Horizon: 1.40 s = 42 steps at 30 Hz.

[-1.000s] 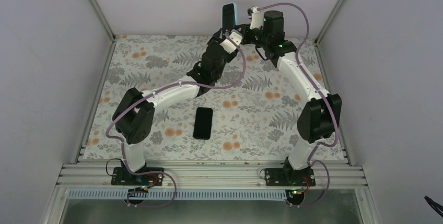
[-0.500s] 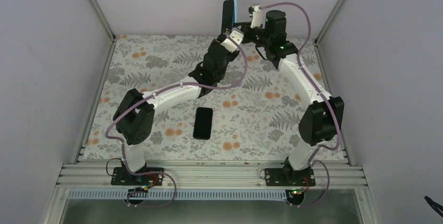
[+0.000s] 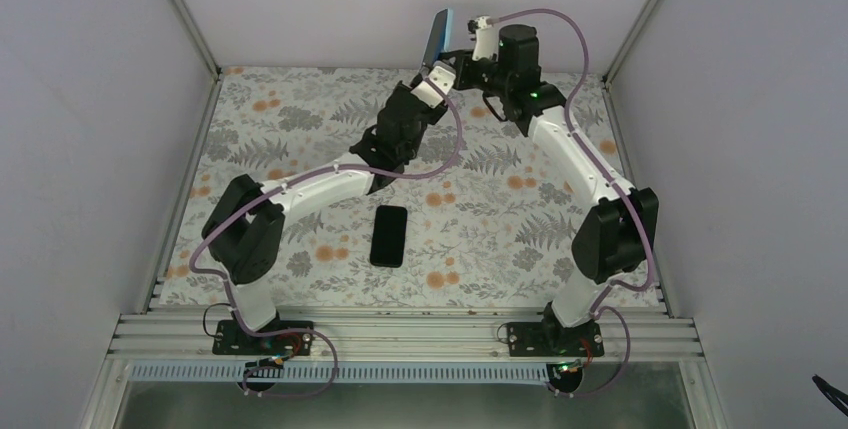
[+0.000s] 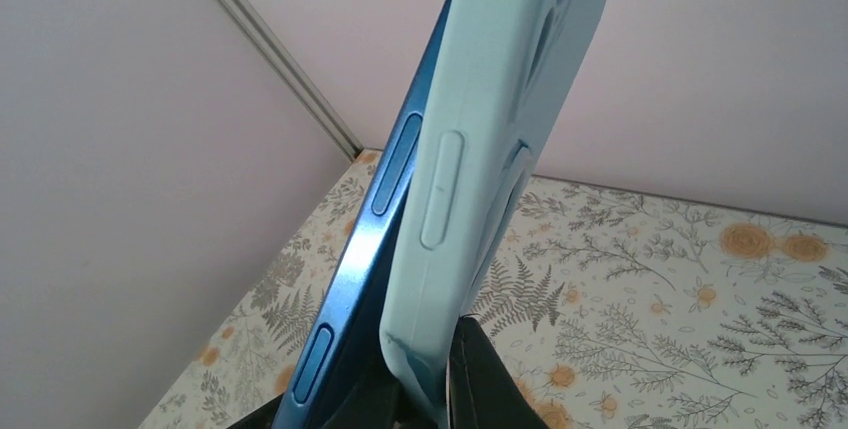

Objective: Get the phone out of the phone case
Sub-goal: Remove the phone case from the phone, then place the phone at the center of the board, then place the phone case at the center of the board.

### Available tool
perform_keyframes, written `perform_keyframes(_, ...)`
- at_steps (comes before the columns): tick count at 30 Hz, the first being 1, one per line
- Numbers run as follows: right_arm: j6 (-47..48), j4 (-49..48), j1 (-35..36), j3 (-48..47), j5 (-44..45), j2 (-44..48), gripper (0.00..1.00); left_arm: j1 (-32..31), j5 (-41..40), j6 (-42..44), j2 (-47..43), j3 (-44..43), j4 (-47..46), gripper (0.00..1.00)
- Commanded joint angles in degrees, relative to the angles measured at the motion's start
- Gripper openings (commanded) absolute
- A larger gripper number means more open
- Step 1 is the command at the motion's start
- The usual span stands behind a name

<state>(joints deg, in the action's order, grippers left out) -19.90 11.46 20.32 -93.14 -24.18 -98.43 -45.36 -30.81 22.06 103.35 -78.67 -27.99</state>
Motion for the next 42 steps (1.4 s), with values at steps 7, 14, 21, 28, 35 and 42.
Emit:
perform_keyframes(7, 9.3, 4.6, -1.9, -4.8, 16.6, 1.3, 0.03, 3.1, 5.0, 2.5, -8.4, 5.2, 3.7, 0.02)
perform_keyframes(14, 19.3, 12.7, -4.2, -4.7, 21.0, 0.9, 0.03, 5.1, 6.8, 8.5, -16.6, 9.5, 11.6, 0.02)
perform_keyframes(21, 23.3, 16.0, -9.2, 1.9, 15.3, 6.5, 0.03, 9.0, 9.9, 14.3, -23.4, 12.3, 24.0, 0.02)
perform_keyframes(28, 34.9, 29.8, -13.4, 10.1, 0.2, 9.0, 0.03, 13.8, -4.7, 31.8, -26.8, 31.1, 16.3, 0.02)
perform_keyframes(35, 39.2, 30.0, -17.9, 23.8, -1.9, 10.4, 0.03, 23.9, -10.2, 45.8, -28.6, 51.6, -2.3, 0.02)
perform_keyframes(42, 42.5, 37.0, -25.9, 21.3, -7.9, -4.3, 0.04, 27.3, -0.6, 43.4, -32.3, 58.2, 4.7, 0.02)
